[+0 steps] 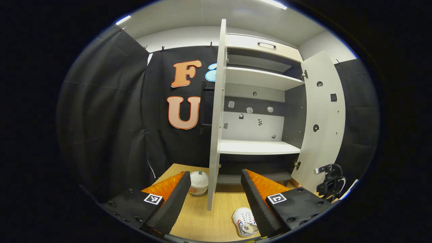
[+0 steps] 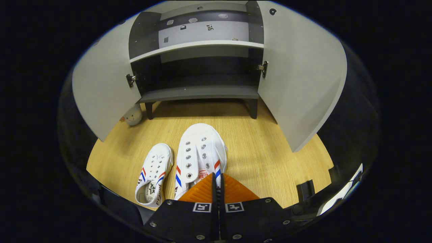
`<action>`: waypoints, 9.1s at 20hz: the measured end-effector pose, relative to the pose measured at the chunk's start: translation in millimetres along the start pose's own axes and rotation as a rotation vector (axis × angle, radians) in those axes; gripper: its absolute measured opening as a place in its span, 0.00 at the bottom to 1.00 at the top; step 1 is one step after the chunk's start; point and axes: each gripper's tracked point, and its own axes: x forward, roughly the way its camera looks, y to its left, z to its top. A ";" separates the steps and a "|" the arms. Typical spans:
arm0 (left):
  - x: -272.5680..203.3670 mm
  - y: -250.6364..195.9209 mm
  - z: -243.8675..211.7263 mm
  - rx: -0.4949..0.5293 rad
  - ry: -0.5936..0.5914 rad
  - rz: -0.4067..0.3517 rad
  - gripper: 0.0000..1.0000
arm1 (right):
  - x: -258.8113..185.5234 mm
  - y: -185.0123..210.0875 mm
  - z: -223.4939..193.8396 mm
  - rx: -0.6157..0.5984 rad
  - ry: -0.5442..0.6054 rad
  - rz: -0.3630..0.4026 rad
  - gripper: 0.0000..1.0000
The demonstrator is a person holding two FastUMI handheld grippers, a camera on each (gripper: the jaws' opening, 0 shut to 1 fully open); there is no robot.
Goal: Grab one shoe with the right hand and put it into the shoe cabinet, grab the other shoe with the left hand and put it into the shoe cabinet; then close the right door with the right hand and the left door with the left hand.
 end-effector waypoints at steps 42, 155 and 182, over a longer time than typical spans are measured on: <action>51.0 42.2 9.7 0.025 -0.001 0.044 0.97 | 98.5 15.2 427.2 0.207 -0.157 0.020 0.01; 58.3 -80.8 -361.2 -0.051 0.663 -0.151 0.06 | -227.3 -63.5 323.1 -0.071 -0.771 0.183 0.92; -54.8 -80.5 -260.3 0.095 0.340 -0.106 0.98 | -278.1 -70.9 283.1 -0.053 -0.778 0.126 0.92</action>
